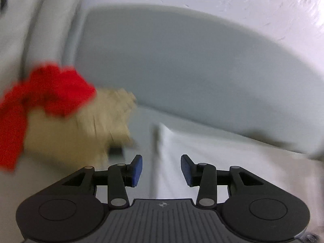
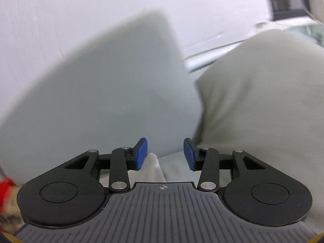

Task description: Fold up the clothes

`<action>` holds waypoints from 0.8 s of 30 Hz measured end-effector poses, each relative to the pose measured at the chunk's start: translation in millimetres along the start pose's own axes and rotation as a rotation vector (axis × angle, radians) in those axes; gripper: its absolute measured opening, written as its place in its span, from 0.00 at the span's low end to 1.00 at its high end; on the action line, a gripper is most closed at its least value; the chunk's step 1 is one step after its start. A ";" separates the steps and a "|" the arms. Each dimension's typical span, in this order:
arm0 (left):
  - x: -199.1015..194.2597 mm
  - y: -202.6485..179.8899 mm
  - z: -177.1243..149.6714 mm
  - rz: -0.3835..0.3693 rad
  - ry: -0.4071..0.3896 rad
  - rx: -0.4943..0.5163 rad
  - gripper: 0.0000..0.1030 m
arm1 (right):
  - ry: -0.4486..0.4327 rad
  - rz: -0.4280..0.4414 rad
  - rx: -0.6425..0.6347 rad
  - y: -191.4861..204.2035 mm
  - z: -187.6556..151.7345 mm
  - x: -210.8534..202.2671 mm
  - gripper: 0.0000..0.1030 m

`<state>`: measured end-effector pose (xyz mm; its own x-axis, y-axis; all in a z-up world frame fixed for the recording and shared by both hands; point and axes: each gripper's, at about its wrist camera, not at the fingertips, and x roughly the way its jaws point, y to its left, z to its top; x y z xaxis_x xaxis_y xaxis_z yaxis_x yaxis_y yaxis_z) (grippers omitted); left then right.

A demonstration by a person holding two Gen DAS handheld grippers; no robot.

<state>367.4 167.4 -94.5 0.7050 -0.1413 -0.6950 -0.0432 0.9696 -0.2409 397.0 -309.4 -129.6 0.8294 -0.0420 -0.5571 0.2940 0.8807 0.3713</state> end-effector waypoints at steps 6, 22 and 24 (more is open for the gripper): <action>-50.5 -31.1 -48.2 -0.136 0.149 0.072 0.56 | 0.117 0.053 -0.004 -14.8 2.5 -93.5 0.74; -42.2 -46.7 -132.8 0.152 0.184 0.131 0.06 | 0.391 -0.158 0.009 -69.7 -105.5 -54.4 0.05; -51.5 -63.1 -146.0 0.086 0.181 0.155 0.10 | 0.343 -0.078 -0.031 -52.2 -111.9 -82.0 0.10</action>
<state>230.5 84.3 -142.4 0.5644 -0.0774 -0.8219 0.0221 0.9967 -0.0787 260.5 -299.1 -186.4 0.5955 0.0462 -0.8020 0.3312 0.8954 0.2975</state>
